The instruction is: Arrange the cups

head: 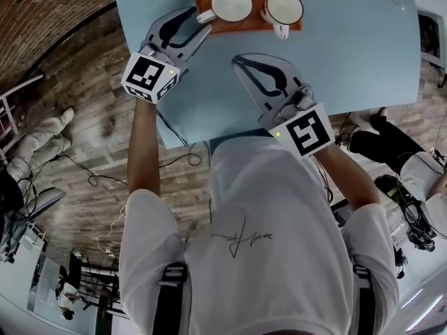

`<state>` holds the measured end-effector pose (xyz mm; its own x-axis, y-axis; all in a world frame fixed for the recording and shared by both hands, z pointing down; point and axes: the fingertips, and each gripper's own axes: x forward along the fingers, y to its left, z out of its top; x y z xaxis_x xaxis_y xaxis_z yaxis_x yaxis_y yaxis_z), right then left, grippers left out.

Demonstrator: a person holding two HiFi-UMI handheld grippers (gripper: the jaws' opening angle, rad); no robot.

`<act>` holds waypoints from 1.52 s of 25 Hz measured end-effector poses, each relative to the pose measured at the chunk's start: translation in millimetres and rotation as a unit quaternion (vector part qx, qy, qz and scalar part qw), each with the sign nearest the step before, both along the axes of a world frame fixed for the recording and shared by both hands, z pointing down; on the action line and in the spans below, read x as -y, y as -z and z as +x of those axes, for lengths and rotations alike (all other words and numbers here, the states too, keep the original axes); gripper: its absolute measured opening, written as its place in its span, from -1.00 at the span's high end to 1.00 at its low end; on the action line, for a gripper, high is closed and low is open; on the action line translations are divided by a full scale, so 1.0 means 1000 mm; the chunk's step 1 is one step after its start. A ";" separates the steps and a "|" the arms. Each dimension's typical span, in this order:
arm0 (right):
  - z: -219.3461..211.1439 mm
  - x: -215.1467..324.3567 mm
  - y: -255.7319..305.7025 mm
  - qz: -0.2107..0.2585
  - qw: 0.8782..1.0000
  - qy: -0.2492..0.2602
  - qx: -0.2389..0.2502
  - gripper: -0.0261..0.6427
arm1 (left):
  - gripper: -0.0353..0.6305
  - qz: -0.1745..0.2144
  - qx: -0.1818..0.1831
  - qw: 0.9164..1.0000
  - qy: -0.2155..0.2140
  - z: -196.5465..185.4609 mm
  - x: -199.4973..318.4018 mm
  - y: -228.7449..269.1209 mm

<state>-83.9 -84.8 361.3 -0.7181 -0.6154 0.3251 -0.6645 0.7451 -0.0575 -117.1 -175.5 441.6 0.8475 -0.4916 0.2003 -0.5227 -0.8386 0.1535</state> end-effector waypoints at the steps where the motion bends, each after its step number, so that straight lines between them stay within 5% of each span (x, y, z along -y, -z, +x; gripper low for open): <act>1: 0.002 0.003 -0.002 0.004 1.000 -0.009 -0.008 0.85 | 0.41 0.002 -0.001 1.000 -0.002 0.001 0.001 0.000; 13: -0.009 0.033 -0.020 0.004 0.996 -0.090 -0.023 0.85 | 0.41 0.018 -0.032 0.999 -0.008 0.003 0.006 -0.004; 38: -0.013 0.027 -0.038 -0.037 0.996 -0.085 -0.009 0.85 | 0.62 0.039 -0.034 0.994 -0.093 0.021 -0.005 -0.005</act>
